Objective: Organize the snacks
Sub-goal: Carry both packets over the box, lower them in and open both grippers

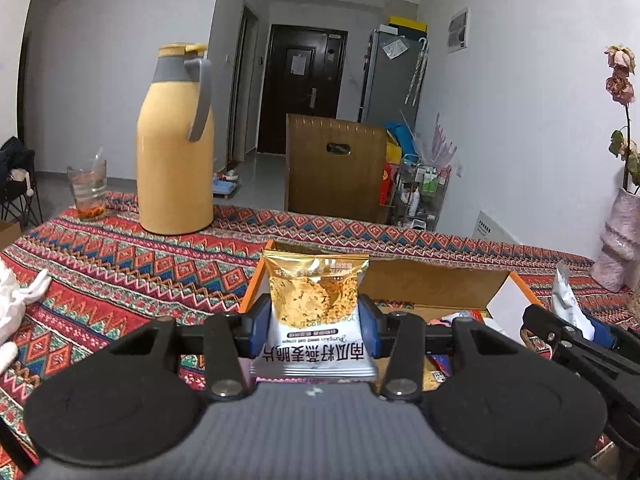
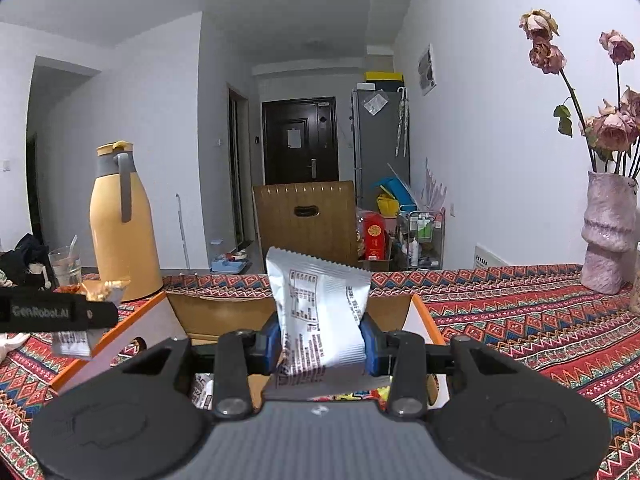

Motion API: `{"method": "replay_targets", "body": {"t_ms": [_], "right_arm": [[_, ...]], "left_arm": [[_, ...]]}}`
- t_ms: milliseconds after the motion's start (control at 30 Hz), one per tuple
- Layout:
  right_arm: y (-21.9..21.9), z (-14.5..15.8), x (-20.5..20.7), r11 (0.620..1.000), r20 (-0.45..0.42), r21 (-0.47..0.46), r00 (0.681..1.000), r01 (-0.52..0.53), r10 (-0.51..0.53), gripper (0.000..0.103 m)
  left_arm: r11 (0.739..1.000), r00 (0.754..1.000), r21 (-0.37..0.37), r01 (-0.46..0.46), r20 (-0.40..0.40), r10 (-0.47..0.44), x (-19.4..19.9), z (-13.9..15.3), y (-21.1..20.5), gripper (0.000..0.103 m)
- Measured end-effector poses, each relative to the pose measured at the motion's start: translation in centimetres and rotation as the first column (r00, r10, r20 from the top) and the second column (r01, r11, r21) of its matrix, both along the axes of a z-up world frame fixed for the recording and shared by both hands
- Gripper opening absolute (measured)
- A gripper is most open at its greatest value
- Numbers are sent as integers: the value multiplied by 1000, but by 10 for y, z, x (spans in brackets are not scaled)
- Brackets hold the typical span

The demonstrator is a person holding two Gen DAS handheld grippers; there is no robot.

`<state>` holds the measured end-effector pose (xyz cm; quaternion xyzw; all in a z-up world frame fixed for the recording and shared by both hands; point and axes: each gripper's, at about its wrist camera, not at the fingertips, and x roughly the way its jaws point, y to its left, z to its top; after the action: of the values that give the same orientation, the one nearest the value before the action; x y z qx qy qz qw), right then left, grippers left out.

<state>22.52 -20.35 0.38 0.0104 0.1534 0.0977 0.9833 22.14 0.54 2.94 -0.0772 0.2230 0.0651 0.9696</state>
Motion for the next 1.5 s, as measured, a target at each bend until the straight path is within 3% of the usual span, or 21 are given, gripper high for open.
{"method": "replay_targets", "body": {"t_ms": [333, 400, 433, 467, 500, 533, 600, 633, 1233, 1500], "right_arm": [[7, -16, 10, 999, -57, -38, 998, 0, -2, 38], [6, -18, 8, 999, -58, -45, 998, 2, -5, 40], [6, -18, 7, 999, -60, -46, 998, 1, -3, 48], [5, -18, 6, 999, -61, -42, 998, 0, -2, 54], [3, -17, 5, 999, -57, -36, 998, 2, -4, 70], [2, -17, 3, 999, -49, -32, 999, 5, -6, 86], [-1, -13, -2, 1000, -26, -18, 1000, 9, -10, 101], [-2, -12, -4, 1000, -17, -7, 1000, 10, -10, 103], [-6, -6, -11, 999, -20, 21, 999, 37, -36, 103], [-8, 7, -17, 999, -16, 32, 999, 39, -38, 103]], "left_arm": [[1000, 999, -21, 19, -36, -20, 7, -15, 7, 47], [1000, 999, -21, 18, -30, -18, 3, -14, 7, 53], [1000, 1000, -24, 20, -23, -21, 2, -13, 7, 57], [999, 1000, -29, 19, -9, -19, -1, -12, 8, 71], [1000, 1000, -29, 10, 3, -10, -4, -11, 9, 85], [1000, 1000, -24, 0, 15, 1, -6, -9, 9, 89], [1000, 999, -30, 0, 40, 1, -11, -6, 10, 101], [999, 999, -34, 1, 48, 1, -12, -4, 10, 103], [999, 998, -30, -11, 62, 13, -20, 1, 7, 103], [1000, 995, -21, -17, 98, 19, -33, 16, 1, 103]]}}
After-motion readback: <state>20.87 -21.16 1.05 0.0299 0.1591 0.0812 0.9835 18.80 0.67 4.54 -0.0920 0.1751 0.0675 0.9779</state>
